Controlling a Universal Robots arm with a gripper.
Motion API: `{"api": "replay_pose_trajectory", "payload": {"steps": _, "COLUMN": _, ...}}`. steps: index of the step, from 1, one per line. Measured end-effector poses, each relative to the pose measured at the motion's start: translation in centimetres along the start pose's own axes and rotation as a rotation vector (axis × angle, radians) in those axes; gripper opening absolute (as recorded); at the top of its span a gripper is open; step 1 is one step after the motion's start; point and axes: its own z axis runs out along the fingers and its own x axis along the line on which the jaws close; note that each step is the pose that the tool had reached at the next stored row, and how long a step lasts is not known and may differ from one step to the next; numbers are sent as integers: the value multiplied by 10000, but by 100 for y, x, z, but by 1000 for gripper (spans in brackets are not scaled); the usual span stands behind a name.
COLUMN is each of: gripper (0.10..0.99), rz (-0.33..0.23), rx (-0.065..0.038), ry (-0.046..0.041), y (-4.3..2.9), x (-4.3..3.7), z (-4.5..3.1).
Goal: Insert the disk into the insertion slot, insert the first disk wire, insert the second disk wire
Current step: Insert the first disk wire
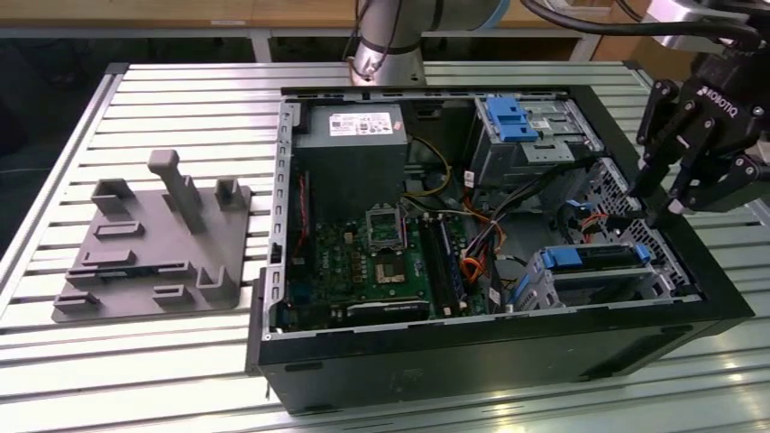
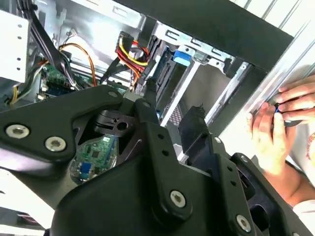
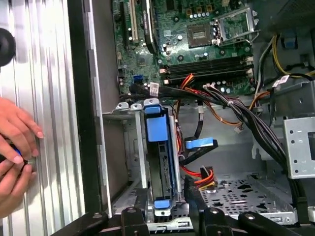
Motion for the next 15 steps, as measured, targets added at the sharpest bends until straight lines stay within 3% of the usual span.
{"api": "replay_pose_trajectory", "payload": {"steps": 6, "gripper": 467, "rz": -2, "rx": -12, "ry": 7, "y": -24, "x": -220, "z": 38}}
{"api": "replay_pose_trajectory", "payload": {"steps": 15, "gripper": 467, "rz": -11, "rx": -131, "ry": 115, "y": -41, "x": -241, "z": 158}}
